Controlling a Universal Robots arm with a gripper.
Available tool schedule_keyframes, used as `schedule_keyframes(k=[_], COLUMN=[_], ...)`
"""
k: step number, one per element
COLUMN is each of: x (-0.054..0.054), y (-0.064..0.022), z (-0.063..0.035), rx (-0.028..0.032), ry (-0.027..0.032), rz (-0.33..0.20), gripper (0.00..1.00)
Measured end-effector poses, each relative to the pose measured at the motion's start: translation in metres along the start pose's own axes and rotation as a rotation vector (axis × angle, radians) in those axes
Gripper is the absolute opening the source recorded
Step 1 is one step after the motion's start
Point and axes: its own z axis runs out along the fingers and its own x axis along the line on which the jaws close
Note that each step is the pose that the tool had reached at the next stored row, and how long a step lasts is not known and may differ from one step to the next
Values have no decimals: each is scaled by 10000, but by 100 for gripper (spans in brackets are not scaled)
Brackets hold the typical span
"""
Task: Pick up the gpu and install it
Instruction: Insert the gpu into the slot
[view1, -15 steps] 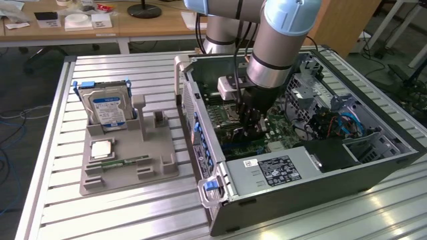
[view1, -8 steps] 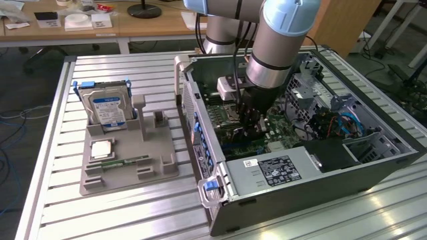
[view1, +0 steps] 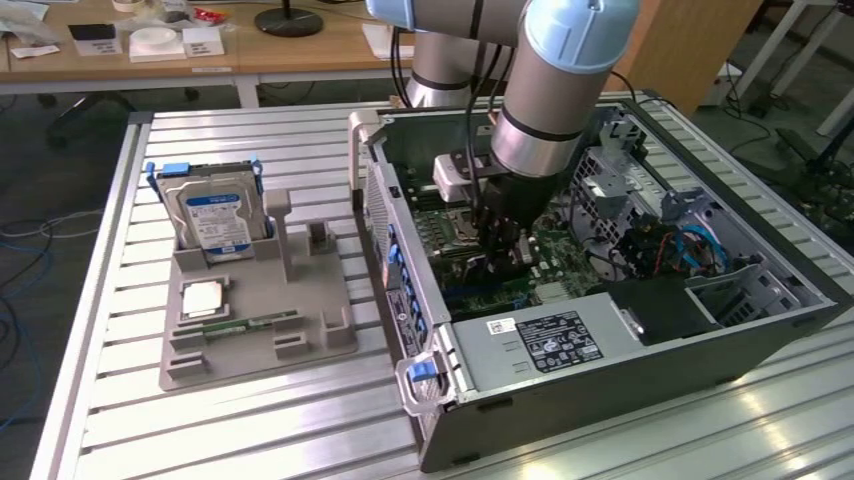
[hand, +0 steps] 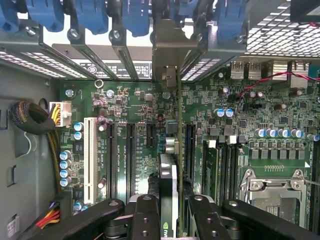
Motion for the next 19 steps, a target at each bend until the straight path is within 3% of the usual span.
schedule_keyframes(k=[19], x=[12], y=[5], z=[6], rx=[1], ry=[5], rz=[-12], gripper=[27])
